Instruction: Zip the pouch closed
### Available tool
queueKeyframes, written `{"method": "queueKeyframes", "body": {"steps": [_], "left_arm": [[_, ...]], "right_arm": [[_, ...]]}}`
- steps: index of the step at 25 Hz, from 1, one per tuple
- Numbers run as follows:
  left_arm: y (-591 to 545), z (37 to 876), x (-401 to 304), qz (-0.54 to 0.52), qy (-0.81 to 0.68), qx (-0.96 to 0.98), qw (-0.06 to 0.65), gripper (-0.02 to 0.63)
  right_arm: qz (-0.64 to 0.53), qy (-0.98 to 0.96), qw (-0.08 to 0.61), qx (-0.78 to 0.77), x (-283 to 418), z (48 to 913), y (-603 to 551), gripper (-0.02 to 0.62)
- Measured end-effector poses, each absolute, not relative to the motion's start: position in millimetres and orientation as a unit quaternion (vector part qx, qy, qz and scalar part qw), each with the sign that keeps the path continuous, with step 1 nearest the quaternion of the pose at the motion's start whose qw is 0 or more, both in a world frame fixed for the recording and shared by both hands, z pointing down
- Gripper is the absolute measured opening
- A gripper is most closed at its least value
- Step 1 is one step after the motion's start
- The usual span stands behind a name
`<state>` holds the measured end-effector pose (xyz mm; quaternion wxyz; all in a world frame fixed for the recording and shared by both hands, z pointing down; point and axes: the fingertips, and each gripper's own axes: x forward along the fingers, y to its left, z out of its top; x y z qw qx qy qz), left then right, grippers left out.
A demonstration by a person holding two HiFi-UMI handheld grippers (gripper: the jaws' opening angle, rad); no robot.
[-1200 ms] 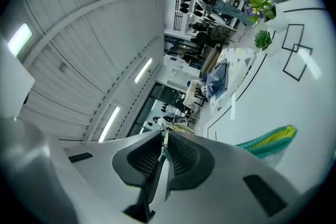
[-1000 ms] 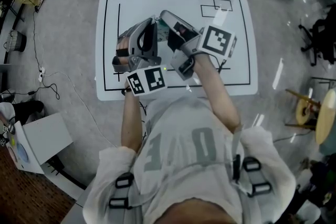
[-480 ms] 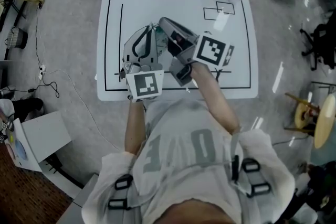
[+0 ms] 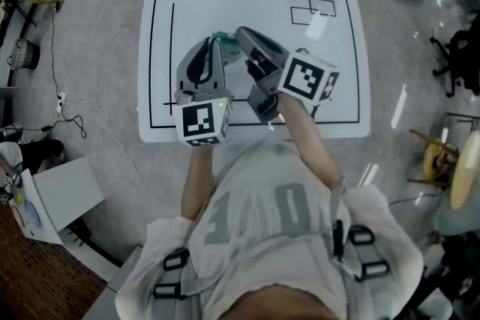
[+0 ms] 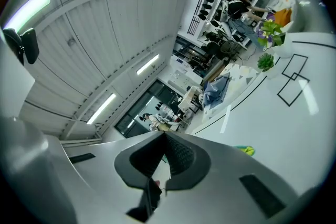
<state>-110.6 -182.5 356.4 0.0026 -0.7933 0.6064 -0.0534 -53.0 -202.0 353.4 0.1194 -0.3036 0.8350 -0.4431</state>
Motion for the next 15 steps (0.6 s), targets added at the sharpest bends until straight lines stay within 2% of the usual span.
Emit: {"method": "queueKeyframes", "body": {"steps": [15], "left_arm": [[-181, 355, -124, -0.047, 0.634, -0.772, 0.003, 0.018]], "right_arm": [[-0.434, 0.828, 0.111, -0.337, -30, 373, -203, 0.008]]}}
